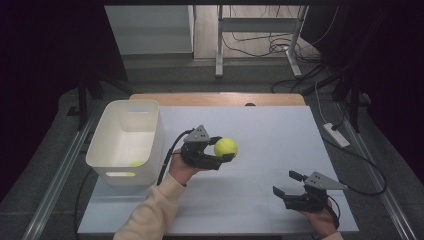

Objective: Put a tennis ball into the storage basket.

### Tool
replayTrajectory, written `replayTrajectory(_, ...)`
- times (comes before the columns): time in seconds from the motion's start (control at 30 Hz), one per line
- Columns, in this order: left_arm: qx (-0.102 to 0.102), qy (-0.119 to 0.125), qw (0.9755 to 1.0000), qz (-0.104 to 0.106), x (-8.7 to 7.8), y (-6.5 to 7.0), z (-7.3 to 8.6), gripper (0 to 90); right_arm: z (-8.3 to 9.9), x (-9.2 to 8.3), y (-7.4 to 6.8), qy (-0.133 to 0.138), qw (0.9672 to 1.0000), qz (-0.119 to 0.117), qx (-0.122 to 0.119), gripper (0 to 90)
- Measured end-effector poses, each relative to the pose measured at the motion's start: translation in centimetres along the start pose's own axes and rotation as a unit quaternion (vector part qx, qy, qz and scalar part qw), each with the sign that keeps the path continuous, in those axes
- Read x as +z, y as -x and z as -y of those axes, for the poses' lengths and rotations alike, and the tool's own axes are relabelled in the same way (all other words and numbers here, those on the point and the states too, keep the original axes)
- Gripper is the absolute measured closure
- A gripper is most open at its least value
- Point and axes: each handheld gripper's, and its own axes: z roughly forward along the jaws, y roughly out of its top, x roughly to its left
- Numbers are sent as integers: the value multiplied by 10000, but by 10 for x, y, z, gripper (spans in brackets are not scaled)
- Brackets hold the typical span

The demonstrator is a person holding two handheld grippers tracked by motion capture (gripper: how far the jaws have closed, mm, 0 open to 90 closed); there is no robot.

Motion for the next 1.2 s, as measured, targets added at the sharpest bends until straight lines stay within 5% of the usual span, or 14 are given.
replayTrajectory(1.2,17,350,9990,-281,-34,-4,-12,274,0,0,0,3,10000,24,-7,127)
